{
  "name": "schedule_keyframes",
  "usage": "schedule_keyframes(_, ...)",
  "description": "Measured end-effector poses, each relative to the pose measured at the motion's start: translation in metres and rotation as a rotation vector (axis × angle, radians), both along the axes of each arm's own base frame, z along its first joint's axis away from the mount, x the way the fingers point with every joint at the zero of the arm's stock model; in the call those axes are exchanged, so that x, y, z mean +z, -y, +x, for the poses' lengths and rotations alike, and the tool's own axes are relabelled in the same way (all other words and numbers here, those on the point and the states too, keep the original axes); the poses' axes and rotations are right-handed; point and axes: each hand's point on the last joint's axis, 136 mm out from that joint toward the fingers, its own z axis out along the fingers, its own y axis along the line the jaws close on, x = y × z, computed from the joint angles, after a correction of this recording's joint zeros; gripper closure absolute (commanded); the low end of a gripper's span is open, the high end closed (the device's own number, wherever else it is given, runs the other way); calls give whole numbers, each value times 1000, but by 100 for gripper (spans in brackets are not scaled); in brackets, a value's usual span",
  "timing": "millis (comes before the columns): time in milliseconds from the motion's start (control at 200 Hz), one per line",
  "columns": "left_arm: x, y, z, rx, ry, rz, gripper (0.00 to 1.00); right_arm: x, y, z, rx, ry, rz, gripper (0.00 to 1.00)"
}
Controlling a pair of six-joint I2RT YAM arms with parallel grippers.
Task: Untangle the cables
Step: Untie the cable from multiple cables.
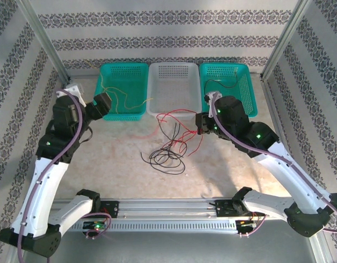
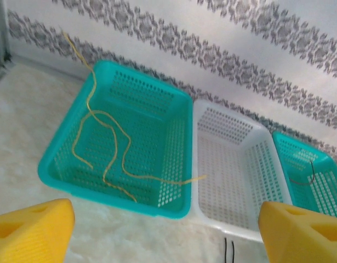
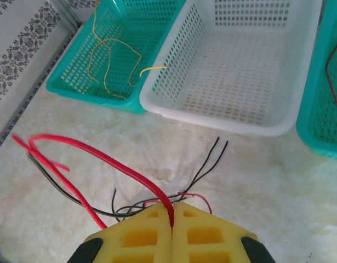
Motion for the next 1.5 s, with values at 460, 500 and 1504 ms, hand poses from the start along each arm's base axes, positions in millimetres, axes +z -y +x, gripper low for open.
schedule_keyframes(460, 44, 173, -8, -867, 106, -92, 26, 10, -19, 3, 64, 49, -99, 100)
schedule_keyframes(500, 36, 191, -9, -934, 86, -101, 26, 12, -21, 2, 73, 55, -98, 100)
schedule_keyframes(1504, -14, 270, -39, -1328, -32, -77, 99, 24, -36, -2, 124, 81, -101, 100)
